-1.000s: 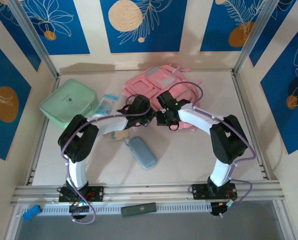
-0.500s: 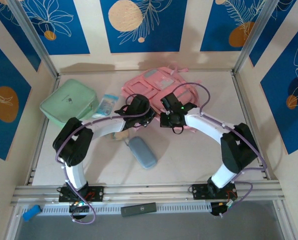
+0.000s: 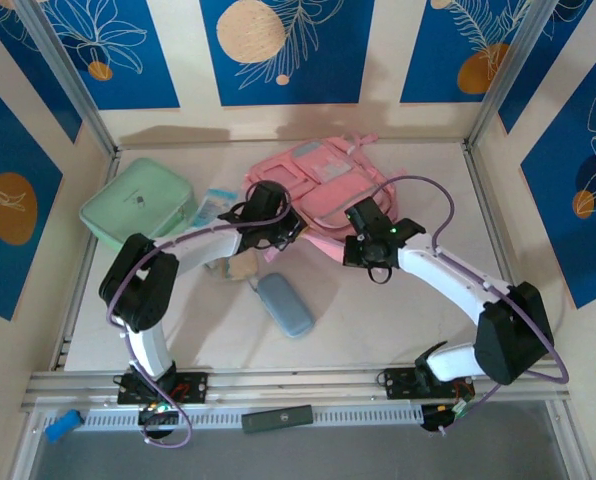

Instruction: Pack the student bag

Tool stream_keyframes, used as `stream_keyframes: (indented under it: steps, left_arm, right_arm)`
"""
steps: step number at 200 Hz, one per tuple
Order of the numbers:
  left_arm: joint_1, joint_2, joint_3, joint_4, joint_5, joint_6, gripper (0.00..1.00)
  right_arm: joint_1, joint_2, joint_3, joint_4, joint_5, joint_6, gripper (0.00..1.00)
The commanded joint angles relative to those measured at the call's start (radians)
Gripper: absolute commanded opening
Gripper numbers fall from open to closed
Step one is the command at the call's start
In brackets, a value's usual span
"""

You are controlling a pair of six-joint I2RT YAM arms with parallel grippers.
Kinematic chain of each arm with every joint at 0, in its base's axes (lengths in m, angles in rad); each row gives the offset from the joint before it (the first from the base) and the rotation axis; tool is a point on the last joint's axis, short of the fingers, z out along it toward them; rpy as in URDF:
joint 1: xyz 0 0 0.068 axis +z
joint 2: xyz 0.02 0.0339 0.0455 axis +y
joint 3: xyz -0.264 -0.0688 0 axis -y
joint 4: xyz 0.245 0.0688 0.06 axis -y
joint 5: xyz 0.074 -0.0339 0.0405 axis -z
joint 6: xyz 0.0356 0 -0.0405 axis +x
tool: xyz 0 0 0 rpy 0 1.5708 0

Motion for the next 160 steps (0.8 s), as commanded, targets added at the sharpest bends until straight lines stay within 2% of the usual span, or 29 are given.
stream_keyframes:
  steps: [1,17,33,47,65,74,100,121,137,160]
  left_arm:
    - [0.068,0.055,0.139,0.047,-0.003,0.092,0.00]
    - [0.079,0.132,0.231,0.071,0.044,0.136,0.00]
    - [0.099,0.200,0.328,0.057,0.130,0.207,0.01]
    - [0.115,0.211,0.333,0.050,0.177,0.220,0.15]
    - [0.124,0.134,0.184,0.165,0.175,0.187,0.41]
    - [0.126,0.087,0.114,0.169,0.167,0.175,0.48]
    - [0.077,-0.010,-0.074,0.224,0.114,0.039,0.54]
    - [0.007,-0.005,-0.146,0.275,0.073,-0.088,0.57]
    - [-0.034,0.042,-0.143,0.338,0.061,-0.161,0.57]
    - [-0.077,0.118,-0.062,0.309,0.050,-0.190,0.57]
  right_arm:
    - [0.069,-0.039,0.002,-0.143,0.010,0.043,0.00]
    - [0.125,0.000,0.036,-0.078,-0.065,0.070,0.00]
    - [0.116,0.047,0.068,-0.025,-0.105,0.096,0.00]
    - [0.092,0.089,0.085,0.020,-0.099,0.101,0.00]
    - [0.085,0.157,0.128,0.027,-0.053,0.086,0.00]
    - [0.083,0.181,0.146,0.035,-0.066,0.080,0.00]
    - [0.095,0.202,0.145,0.078,-0.105,0.069,0.00]
    - [0.100,0.216,0.163,0.050,-0.090,0.067,0.00]
    - [0.106,0.206,0.154,0.048,-0.088,0.064,0.00]
    - [0.113,0.198,0.143,0.042,-0.089,0.059,0.00]
